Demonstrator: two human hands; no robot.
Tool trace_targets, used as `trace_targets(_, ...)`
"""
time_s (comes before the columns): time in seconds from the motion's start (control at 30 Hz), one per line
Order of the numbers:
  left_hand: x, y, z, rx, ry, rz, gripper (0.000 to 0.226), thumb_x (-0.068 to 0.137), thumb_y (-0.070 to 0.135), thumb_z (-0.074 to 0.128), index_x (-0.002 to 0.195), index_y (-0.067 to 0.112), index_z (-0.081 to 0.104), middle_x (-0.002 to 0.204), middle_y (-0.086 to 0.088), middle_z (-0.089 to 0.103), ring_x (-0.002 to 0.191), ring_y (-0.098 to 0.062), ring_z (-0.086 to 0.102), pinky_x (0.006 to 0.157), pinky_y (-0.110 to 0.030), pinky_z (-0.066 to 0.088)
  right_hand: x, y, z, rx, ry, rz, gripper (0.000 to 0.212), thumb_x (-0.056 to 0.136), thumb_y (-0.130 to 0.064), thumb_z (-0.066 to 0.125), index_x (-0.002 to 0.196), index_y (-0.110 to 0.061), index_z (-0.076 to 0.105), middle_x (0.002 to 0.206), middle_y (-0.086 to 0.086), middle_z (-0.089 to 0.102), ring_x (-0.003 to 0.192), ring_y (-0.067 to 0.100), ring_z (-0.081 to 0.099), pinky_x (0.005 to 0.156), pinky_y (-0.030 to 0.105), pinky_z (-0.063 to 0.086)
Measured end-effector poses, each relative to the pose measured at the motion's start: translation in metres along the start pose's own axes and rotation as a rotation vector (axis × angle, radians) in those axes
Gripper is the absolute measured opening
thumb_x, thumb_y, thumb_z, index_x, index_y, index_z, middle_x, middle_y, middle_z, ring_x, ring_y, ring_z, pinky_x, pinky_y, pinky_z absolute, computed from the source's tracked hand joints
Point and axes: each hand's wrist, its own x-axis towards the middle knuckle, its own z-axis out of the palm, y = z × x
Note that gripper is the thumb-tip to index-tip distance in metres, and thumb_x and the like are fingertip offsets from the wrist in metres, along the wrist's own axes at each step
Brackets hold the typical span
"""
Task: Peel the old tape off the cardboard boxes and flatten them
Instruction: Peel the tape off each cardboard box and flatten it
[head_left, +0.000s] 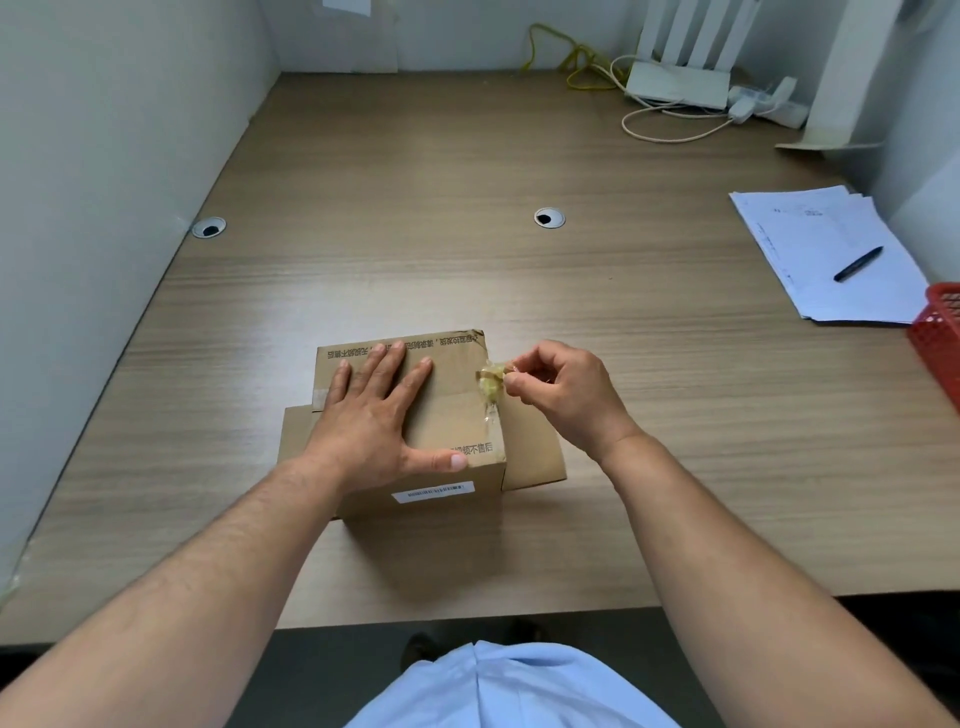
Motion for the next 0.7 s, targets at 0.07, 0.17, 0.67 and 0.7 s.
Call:
trace_targets(0.07, 0.0, 0.0, 0.0, -0.007, 0.0, -0.003, 0.137, 0.035, 0.106, 0.009, 0.151, 0.036, -0.011, 0.158, 0.005, -0.022, 0.14, -0.009, -0.03, 0.114, -0.04, -0.02, 0.002, -0.007, 0.0, 0.086, -0.001, 0.027, 0.02, 0.089, -0.007, 0.06, 0.072, -0.019, 0.06, 0.077, 0.003, 0.069, 0.066, 0.013, 0.069, 0.063, 0.027, 0.054)
trace_targets(0.17, 0.001, -0.001, 0.001, -0.001, -0.003, -0.004, 0.136, 0.035, 0.107, 0.009, 0.15, 0.037, -0.013, 0.158, 0.006, -0.023, 0.14, -0.009, -0.031, 0.115, -0.041, -0.02, 0.005, -0.013, -0.002, 0.013, 0.023, 0.017, 0.02, 0.092, -0.004, 0.049, 0.084, -0.02, 0.057, 0.075, 0.0, 0.067, 0.055, 0.016, 0.067, 0.057, 0.028, 0.053)
trace_targets(0.67, 0.0, 0.001, -0.002, 0.015, -0.026, -0.003, 0.134, 0.038, 0.104, 0.012, 0.15, 0.035, -0.014, 0.157, 0.003, -0.025, 0.14, -0.012, -0.031, 0.116, -0.044, -0.017, 0.032, -0.01, -0.002, 0.19, -0.295, 0.276, 0.019, 0.092, -0.001, 0.052, 0.105, -0.001, 0.066, 0.08, 0.004, 0.065, 0.063, 0.009, 0.062, 0.062, 0.028, 0.057)
trace_targets(0.7, 0.0, 0.001, -0.002, 0.014, -0.027, -0.003, 0.134, 0.038, 0.104, 0.011, 0.15, 0.035, -0.014, 0.157, 0.003, -0.025, 0.14, -0.012, -0.031, 0.116, -0.044, -0.017, 0.033, -0.009, -0.004, 0.187, -0.307, 0.268, 0.02, 0.092, -0.001, 0.053, 0.105, -0.001, 0.067, 0.081, 0.005, 0.065, 0.065, 0.01, 0.062, 0.065, 0.029, 0.057)
